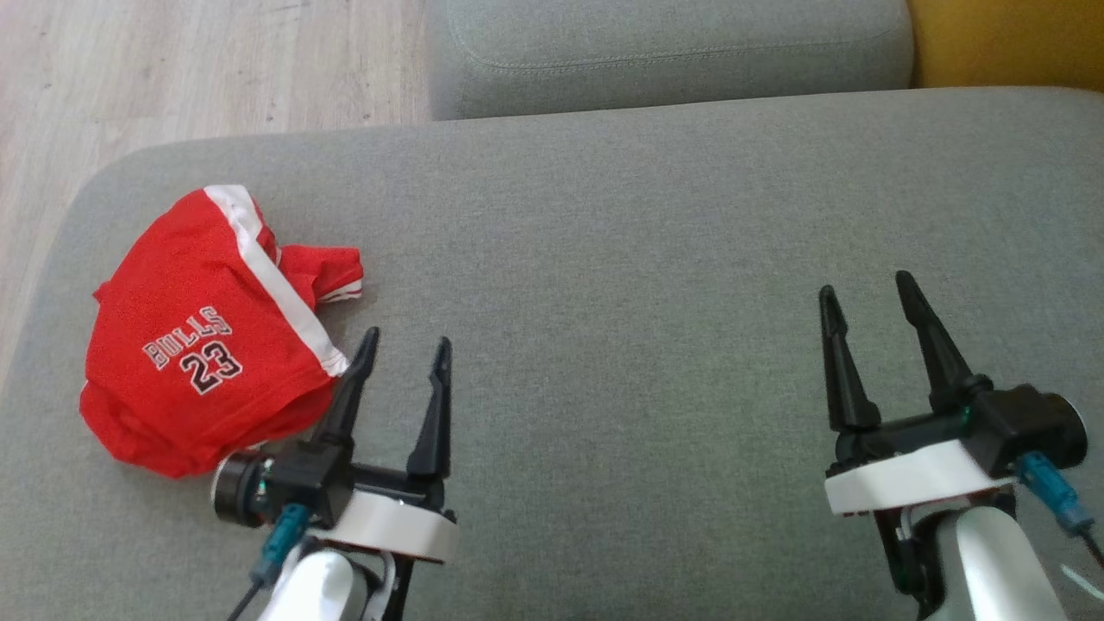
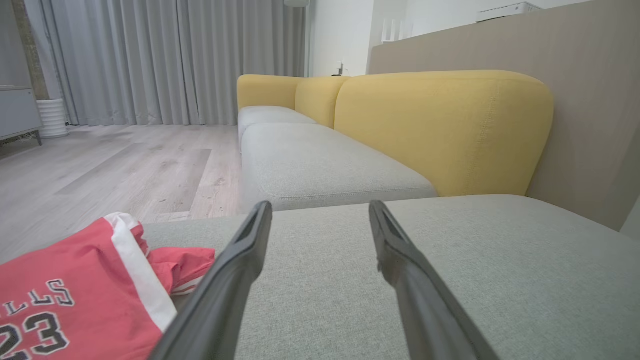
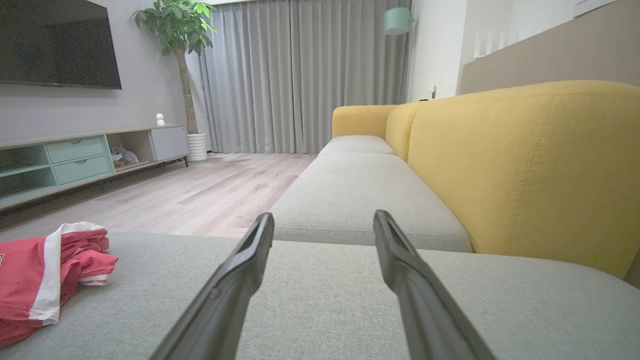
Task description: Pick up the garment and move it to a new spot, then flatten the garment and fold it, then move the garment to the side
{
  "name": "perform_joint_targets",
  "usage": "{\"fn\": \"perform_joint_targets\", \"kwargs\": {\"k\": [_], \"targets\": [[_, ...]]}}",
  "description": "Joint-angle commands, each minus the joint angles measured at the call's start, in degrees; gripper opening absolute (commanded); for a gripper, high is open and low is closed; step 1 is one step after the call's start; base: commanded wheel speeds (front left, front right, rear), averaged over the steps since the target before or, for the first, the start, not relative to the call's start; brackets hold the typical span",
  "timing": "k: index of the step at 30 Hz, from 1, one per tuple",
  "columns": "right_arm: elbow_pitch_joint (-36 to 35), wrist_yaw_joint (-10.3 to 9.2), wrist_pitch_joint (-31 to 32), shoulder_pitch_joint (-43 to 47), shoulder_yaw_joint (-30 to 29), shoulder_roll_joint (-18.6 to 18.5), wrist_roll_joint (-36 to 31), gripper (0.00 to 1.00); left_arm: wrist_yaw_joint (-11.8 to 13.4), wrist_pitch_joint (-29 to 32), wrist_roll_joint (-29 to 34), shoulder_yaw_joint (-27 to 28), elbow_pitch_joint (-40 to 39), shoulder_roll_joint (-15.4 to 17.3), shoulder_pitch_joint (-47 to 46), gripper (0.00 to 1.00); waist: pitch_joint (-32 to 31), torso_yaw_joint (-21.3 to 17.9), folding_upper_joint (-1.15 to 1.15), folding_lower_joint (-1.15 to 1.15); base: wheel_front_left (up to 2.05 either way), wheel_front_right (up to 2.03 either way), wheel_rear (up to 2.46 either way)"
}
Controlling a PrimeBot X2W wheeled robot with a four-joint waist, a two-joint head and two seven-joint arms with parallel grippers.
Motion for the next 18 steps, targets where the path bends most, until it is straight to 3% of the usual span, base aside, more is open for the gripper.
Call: {"fn": "perform_joint_targets", "kwargs": {"k": [1,8,13,18], "targets": [[-2.7,-0.03,-1.0,-2.9,1.7,-0.4,-3.2,1.0,0.8,-1.0,1.8,0.2,-1.7,1.0,-3.6,1.0,-0.1,0.0,0.0,0.0,0.0,0.0,0.0],[-3.3,-0.04,-2.0,-2.3,1.0,-0.4,-3.5,1.0,1.7,-2.0,1.2,0.2,-2.9,0.3,-3.3,1.0,-0.1,0.1,0.0,0.0,0.0,0.0,0.0],[-2.7,-0.04,-3.1,-1.0,0.6,-0.4,0.0,1.0,-1.4,-3.1,-2.6,5.2,-3.1,-2.6,-0.4,1.0,-0.1,0.0,0.0,0.0,0.0,0.0,0.0],[-0.5,-0.04,-3.7,-0.3,0.4,-0.4,2.2,1.0,-4.1,-3.7,-1.5,7.3,-1.4,-3.8,0.9,1.0,-0.1,0.1,0.0,0.0,0.0,0.0,0.0]]}}
